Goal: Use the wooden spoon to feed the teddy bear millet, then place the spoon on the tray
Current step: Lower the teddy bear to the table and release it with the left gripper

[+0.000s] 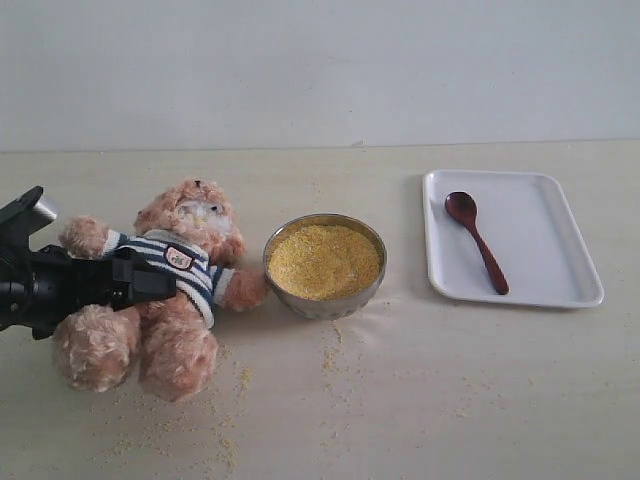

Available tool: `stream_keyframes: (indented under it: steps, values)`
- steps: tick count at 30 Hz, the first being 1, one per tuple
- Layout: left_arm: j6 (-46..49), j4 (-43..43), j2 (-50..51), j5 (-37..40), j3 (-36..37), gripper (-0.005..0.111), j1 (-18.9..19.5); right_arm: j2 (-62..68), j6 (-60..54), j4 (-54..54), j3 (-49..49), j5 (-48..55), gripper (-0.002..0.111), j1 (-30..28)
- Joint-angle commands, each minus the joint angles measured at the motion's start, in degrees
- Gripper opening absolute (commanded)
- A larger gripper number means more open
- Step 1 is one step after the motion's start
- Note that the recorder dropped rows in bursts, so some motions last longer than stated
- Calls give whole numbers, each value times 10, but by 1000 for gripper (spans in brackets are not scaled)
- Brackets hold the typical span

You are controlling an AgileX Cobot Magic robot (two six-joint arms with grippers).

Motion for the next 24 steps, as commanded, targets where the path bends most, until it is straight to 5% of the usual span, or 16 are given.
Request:
stream_keyframes:
  steps: [1,11,24]
  values:
    - [20,-2,3,1,-1,111,-5,-2,-1,-1,0,-2,0,-2]
    - [-7,-2,-44,-10,-1,111,-2,-2,-2,-1,0,-2,0,-2]
    - [-140,-2,-300,-112,-1,108,4,-2,-2,-1,0,-2,0,-2]
